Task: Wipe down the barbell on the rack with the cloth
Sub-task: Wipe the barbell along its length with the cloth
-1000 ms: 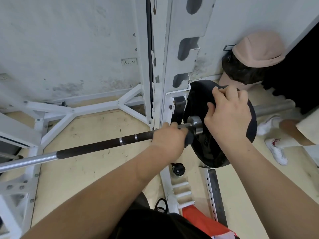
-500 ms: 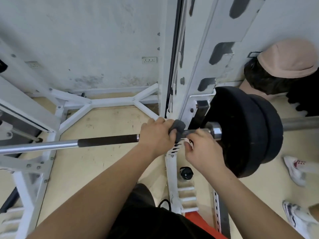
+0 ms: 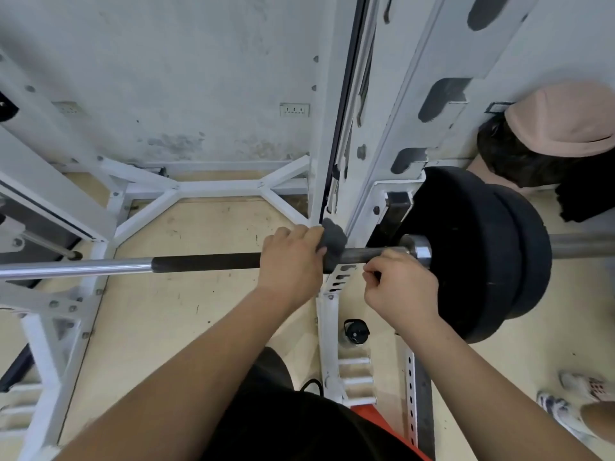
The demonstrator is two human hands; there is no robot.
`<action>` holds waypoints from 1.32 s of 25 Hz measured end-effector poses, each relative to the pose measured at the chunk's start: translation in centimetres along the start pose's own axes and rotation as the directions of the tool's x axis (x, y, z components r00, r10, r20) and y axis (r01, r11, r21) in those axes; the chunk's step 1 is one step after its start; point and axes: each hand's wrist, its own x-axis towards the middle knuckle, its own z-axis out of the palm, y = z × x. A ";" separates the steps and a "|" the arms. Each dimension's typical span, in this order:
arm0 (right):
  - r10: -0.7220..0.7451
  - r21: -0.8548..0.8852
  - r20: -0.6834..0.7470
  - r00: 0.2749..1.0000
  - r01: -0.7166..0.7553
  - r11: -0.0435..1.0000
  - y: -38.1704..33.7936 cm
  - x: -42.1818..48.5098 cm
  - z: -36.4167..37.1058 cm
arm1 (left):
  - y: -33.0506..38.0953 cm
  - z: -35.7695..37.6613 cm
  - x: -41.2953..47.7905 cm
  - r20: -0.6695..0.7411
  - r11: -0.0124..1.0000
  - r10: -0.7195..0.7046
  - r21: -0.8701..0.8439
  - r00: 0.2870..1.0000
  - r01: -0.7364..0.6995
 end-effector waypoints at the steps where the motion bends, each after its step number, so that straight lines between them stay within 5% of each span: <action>1: 0.032 0.051 0.056 0.998 -0.035 0.998 0.3 0.3 -0.8 | -0.7 0.3 -0.4 -0.026 0.996 0.091 -0.013 0.996 -0.091; 3: 0.044 0.167 0.103 0.994 -0.061 0.984 1.1 0.3 -2.5 | -4.4 -0.4 -0.8 0.004 0.998 0.063 -0.014 0.998 -0.063; 6: -0.071 0.139 -0.171 0.983 0.095 0.986 1.8 -0.5 -4.9 | -5.0 -1.3 -0.4 -0.010 0.970 -0.212 0.120 0.977 0.212; 8: -0.182 0.026 -0.371 0.911 0.206 0.978 2.1 -0.7 -6.4 | 0.4 -0.9 -0.2 -0.024 0.992 0.027 0.121 0.999 -0.023; 10: -0.251 -0.106 -0.480 0.840 0.229 0.968 3.0 -0.1 -8.4 | 4.7 0.4 -1.3 0.017 0.946 0.324 0.002 0.946 -0.324; 14: 0.049 -0.164 -0.364 0.930 -0.116 0.980 5.8 0.8 -9.7 | 4.9 0.7 -1.1 -0.122 0.940 0.336 -0.017 0.934 -0.340; 16: 0.147 -0.134 -0.339 0.929 -0.203 0.970 6.1 0.8 -9.1 | 6.6 0.7 -0.2 -0.148 0.889 0.457 0.050 0.877 -0.455; 18: 0.139 -0.150 -0.368 0.919 -0.207 0.967 6.1 1.0 -8.9 | 9.3 0.8 1.2 -0.050 0.831 0.551 0.129 0.833 -0.541; 23: 0.131 -0.187 -0.402 0.906 -0.222 0.957 6.2 0.8 -8.7 | 8.7 -1.4 1.9 0.221 0.839 0.419 0.276 0.881 -0.468; 30: 0.110 -0.283 -0.443 0.890 -0.255 0.924 5.8 1.6 -9.0 | 12.8 -2.1 3.3 0.309 0.795 0.431 0.313 0.847 -0.519; 33: 0.111 -0.279 -0.446 0.888 -0.255 0.926 5.8 1.8 -8.9 | 9.9 -3.6 3.5 0.379 0.837 0.319 0.316 0.869 -0.446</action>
